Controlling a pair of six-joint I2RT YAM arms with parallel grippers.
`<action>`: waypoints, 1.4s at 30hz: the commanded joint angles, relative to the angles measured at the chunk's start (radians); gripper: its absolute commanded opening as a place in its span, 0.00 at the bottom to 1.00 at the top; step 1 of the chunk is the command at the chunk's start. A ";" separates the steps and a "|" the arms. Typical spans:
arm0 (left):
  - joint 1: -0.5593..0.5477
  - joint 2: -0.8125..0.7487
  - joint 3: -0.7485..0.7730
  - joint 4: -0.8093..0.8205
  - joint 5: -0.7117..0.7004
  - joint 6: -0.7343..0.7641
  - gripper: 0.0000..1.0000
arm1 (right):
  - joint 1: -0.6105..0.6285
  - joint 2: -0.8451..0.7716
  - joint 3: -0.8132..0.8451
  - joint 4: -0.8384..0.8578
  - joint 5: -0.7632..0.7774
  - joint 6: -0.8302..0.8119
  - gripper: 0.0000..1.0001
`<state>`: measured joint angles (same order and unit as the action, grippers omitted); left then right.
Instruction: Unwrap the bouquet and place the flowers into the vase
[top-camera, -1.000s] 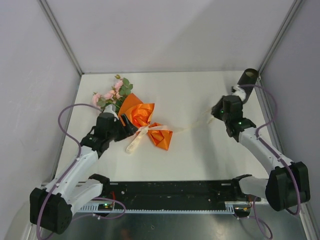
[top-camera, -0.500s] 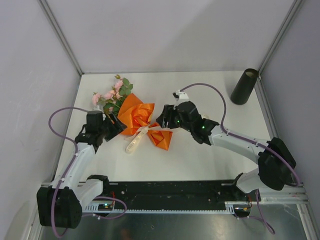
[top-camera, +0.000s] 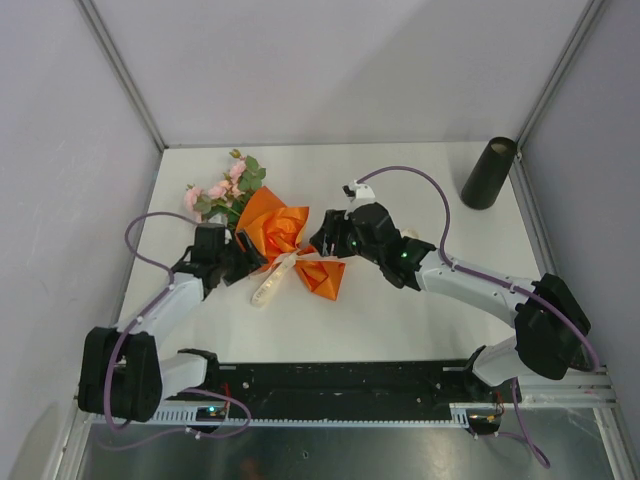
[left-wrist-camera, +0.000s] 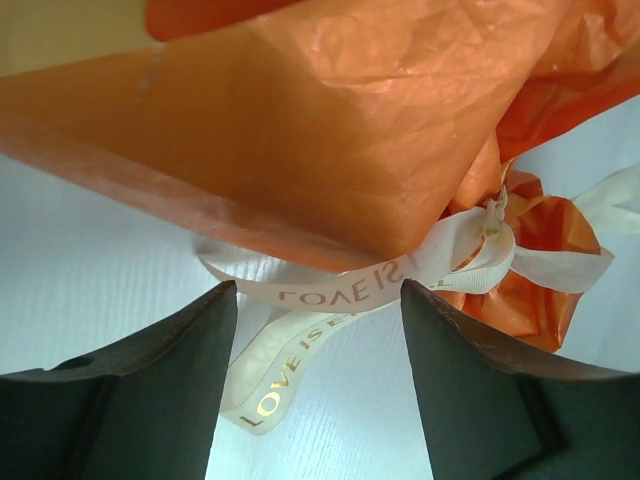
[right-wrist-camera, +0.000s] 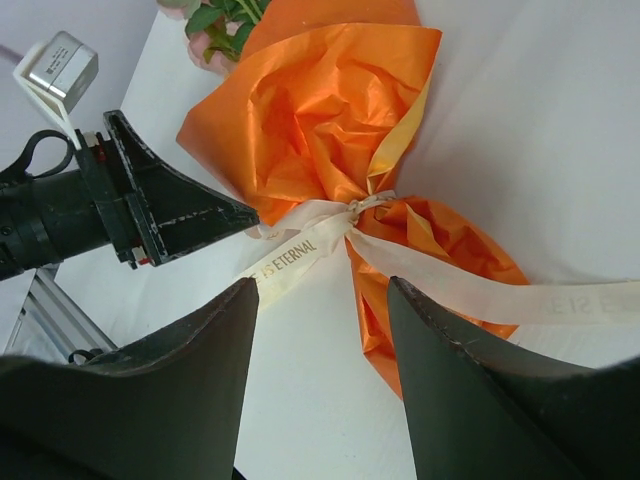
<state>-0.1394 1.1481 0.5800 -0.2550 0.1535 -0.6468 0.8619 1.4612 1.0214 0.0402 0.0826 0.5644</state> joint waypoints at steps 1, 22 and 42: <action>-0.054 0.033 -0.012 0.124 -0.002 0.031 0.72 | 0.005 -0.024 0.042 -0.012 0.027 -0.030 0.60; -0.192 0.101 -0.001 0.165 -0.039 0.068 0.30 | -0.006 -0.104 -0.018 -0.032 0.054 -0.046 0.57; -0.193 0.036 0.051 0.045 -0.054 0.081 0.04 | 0.009 -0.066 -0.018 0.004 0.035 -0.017 0.56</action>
<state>-0.3252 1.1988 0.5892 -0.1925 0.1078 -0.5915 0.8631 1.3857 1.0039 -0.0017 0.1154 0.5426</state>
